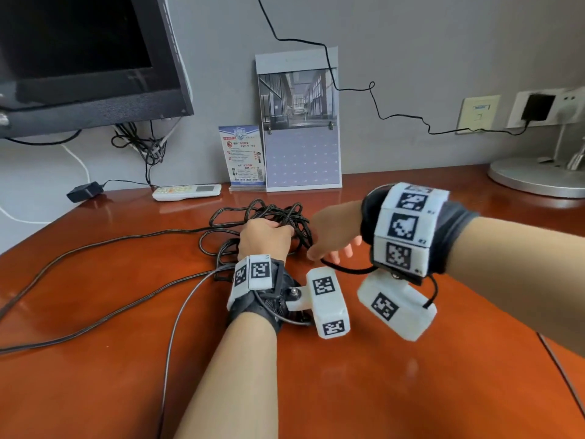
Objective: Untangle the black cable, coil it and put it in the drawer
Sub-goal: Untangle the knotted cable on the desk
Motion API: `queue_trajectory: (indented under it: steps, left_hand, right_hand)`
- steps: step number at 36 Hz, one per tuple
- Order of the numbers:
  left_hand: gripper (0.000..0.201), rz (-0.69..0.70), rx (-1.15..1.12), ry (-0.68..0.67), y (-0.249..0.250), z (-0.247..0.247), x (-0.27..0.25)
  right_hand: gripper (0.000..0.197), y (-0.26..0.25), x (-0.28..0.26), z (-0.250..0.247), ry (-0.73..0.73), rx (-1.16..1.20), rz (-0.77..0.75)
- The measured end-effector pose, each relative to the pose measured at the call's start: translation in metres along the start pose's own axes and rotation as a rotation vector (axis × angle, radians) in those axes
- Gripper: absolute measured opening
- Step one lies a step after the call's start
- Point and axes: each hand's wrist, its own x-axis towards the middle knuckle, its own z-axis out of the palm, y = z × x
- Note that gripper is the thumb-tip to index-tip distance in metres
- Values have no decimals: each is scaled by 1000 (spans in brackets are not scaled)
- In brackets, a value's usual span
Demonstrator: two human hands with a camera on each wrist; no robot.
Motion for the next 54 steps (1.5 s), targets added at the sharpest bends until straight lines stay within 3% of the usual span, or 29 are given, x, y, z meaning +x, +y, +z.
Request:
queue_trajectory:
  steps: [6,11,17,24,27,36,42,46,48,51,54]
  left_hand:
    - [33,1,-18,-7,-2,-2,0]
    - [27,25,-5,-19,-7,-1,2]
    - [20,2,-4,1,-10,-2,7]
    - [28,-22,-18,16,-16,-7,14]
    - [31,-30,-20,23,-17,-7,15]
    - [32,-37,-7,19,-17,-6,15]
    - [17,-44,-12,4,-18,-6,17]
    - [24,-31,5,13,-17,-6,16]
    - [16,-33,-1,24,-17,-6,15]
    - [21,-31,-10,16,-18,-7,15]
    - [8,-22,-20,11,-18,-9,15]
  right_hand:
    - [33,-3,16,16,194,-75,-60]
    - [18,-5,13,18,14,-224,40]
    - [32,26,-7,15,65,-286,17]
    - [21,67,-27,26,-49,-428,203]
    - [28,90,-37,34,-37,-478,302]
    - [30,130,-56,43,-31,-363,499]
    - [38,108,-49,27,56,18,416]
    - [29,88,-28,12,153,299,267]
    - [28,70,-16,7,173,314,200]
    - [33,39,0,3,233,248,90]
    - [34,18,18,2,285,215,55]
